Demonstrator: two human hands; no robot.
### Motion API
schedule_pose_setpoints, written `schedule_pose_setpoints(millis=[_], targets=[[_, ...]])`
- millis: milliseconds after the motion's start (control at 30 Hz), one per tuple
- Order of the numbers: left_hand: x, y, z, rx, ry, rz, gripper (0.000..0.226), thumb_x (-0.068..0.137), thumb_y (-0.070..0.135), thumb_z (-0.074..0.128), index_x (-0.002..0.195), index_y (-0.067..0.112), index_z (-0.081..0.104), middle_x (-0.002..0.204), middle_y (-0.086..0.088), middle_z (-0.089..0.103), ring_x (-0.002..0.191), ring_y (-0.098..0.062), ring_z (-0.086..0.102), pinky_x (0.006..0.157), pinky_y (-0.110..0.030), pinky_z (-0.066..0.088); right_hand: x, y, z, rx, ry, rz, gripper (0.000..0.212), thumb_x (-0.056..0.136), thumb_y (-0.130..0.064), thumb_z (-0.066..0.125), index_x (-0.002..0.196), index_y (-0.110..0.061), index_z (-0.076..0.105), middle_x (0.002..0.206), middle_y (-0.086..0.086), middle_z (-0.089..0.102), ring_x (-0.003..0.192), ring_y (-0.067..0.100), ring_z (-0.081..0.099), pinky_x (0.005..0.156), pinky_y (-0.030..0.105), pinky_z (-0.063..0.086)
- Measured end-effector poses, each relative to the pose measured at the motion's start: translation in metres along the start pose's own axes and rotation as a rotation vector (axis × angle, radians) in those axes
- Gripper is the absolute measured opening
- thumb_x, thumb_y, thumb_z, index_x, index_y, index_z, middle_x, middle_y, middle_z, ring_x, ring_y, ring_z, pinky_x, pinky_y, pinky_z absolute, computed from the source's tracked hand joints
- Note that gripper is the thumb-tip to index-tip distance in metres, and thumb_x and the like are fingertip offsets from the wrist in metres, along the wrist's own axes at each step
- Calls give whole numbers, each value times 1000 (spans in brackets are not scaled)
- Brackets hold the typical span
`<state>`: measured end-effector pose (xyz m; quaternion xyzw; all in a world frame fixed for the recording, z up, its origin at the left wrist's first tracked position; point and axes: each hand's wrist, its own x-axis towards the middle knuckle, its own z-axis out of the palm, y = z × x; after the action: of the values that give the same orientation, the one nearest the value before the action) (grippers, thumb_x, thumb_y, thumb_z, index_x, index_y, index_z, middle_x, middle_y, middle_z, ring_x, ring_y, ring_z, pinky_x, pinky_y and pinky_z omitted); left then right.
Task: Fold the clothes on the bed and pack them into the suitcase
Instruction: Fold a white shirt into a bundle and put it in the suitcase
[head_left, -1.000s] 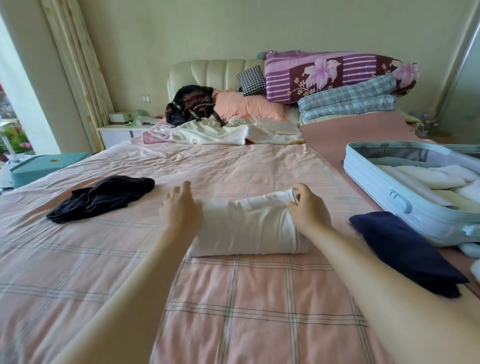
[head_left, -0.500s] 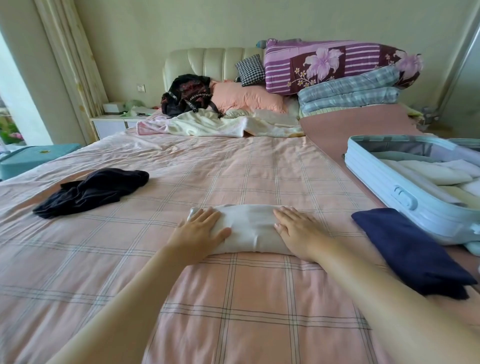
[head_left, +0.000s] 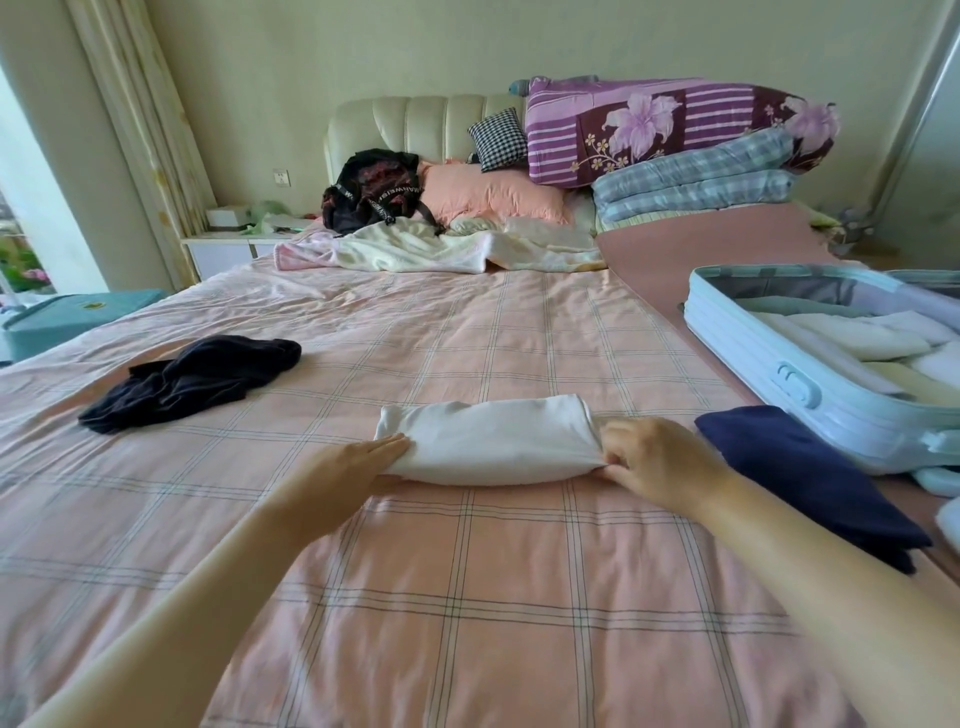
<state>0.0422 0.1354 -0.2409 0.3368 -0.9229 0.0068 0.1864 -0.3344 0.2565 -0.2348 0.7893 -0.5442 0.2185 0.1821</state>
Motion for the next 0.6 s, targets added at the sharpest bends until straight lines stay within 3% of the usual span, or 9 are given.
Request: schedule_pose_setpoints(millis=[100,167,233,300,367,433,500,533,600], targets=[[2,5,0,26,-32,5,56,88,28,71,141,17,55,141,-1,57,127,-24,57,106,-37,44,5,-12,0,-66,-38,-6,40,59,-19,85,70,-24,46,79,-7,52,69,14,47,64,28,38],[5,10,2,45,-51,21,68,78,25,65,144,16,50,148,1,50,138,-20,45,115,-34,32,10,-22,7,-92,-117,60,38,63,-26,75,97,-23,58,116,0,54,103,22,54,89,35,46],[7,12,7,-5,-53,4,77,67,22,58,143,15,48,150,1,45,142,-22,36,117,-34,27,15,-25,11,-49,-304,188,70,68,-27,69,136,-26,51,157,4,29,141,25,31,117,38,27],[10,12,12,-142,-28,-59,69,66,13,61,135,15,54,139,-2,54,130,-27,49,110,-37,39,23,-26,15,52,-424,291,78,72,-22,63,147,-32,45,165,-1,16,153,20,12,123,40,15],[14,15,12,-254,91,-88,54,68,4,70,120,15,65,116,-1,65,100,-22,61,89,-40,52,29,-27,19,199,-370,356,67,68,-22,53,133,-34,60,154,-3,42,148,20,29,117,41,28],[18,21,4,-311,248,-119,39,68,5,74,104,18,71,99,3,67,83,-11,60,77,-29,53,33,-30,15,342,-227,482,49,68,-26,48,108,-38,73,123,-7,68,121,20,56,100,34,45],[22,30,-13,-415,356,-267,32,70,9,75,95,27,69,87,6,68,75,-3,59,67,-15,47,35,-30,4,441,-140,581,22,74,-26,59,86,-37,73,92,-15,72,92,14,63,77,28,50],[24,35,-24,-471,401,-352,31,69,16,75,93,33,66,82,7,68,73,-3,60,63,-16,47,37,-30,-4,507,-85,619,14,76,-21,65,77,-34,70,80,-15,70,82,13,62,68,26,48],[29,47,-45,-612,484,-455,30,63,30,72,90,39,62,79,6,69,72,-9,63,62,-26,50,43,-28,-17,674,74,717,10,76,-15,69,77,-23,65,75,-11,66,76,14,59,66,29,45]])
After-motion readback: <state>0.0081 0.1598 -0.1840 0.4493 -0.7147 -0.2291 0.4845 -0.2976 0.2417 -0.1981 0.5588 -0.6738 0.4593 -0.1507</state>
